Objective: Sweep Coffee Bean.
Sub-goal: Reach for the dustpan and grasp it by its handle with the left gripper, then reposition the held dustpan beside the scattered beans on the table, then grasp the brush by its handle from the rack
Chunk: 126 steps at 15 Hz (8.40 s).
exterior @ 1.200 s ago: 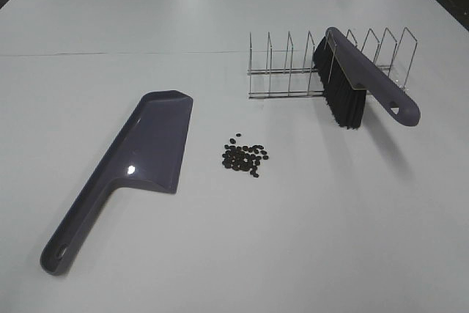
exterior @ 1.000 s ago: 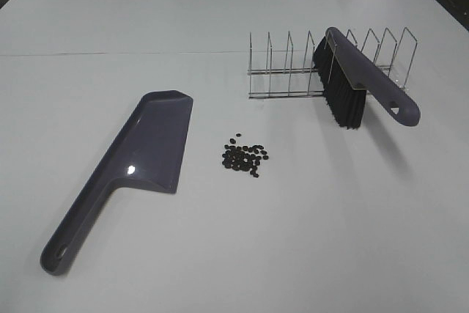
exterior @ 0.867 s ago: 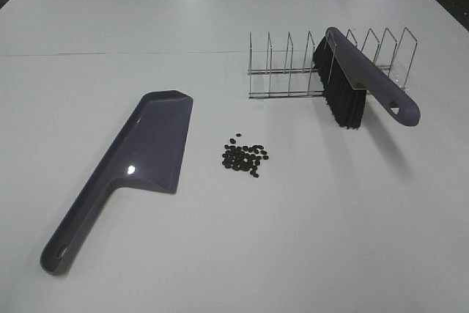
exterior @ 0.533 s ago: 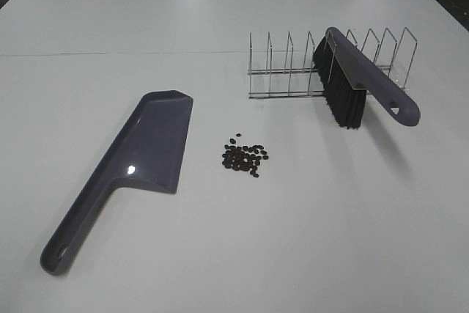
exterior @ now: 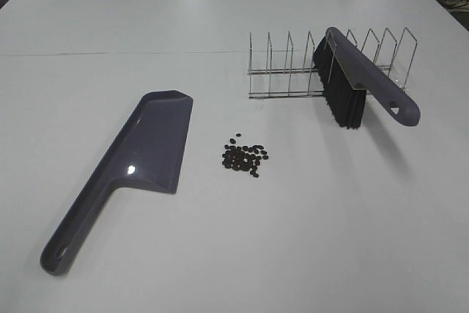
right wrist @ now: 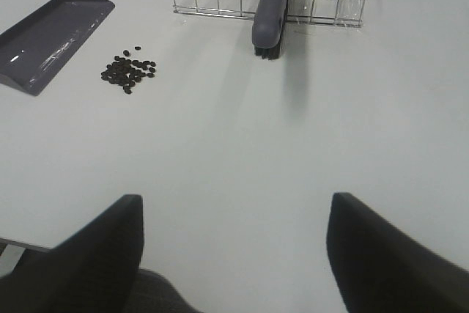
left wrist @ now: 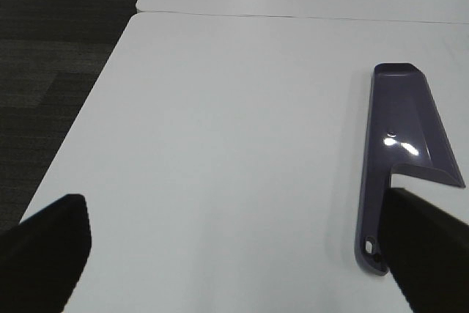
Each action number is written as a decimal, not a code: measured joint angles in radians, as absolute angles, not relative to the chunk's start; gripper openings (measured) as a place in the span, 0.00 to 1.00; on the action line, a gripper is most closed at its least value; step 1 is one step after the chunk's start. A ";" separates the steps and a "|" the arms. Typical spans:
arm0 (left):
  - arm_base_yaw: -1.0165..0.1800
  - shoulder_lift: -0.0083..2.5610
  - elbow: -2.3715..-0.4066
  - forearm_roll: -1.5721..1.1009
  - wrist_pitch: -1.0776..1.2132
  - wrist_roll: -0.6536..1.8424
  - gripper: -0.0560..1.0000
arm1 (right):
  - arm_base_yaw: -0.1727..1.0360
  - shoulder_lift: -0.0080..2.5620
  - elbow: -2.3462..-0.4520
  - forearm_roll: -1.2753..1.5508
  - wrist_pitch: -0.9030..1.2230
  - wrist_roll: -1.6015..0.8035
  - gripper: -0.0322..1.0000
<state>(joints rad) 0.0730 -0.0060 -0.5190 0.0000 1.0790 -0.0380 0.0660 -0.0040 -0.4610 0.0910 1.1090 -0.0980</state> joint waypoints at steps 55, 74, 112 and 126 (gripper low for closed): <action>-0.363 1.682 -0.970 -0.006 0.908 -0.069 0.98 | 0.066 -0.004 -0.461 0.091 1.109 -0.098 0.64; -0.425 2.011 -1.069 -0.006 0.629 -0.151 0.72 | 0.066 -0.004 -0.461 0.091 1.109 -0.098 0.64; -0.485 2.017 -1.083 0.006 0.799 -0.175 0.38 | 0.066 0.610 -0.670 0.090 1.001 0.066 0.94; -0.488 2.017 -1.083 0.000 0.814 -0.176 0.38 | 0.066 2.085 -1.758 0.090 1.119 -0.069 0.94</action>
<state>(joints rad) -0.4880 2.0170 -1.0830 0.0000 0.8140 -0.1760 0.0660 2.0850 -1.7580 0.0900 1.1190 -0.0690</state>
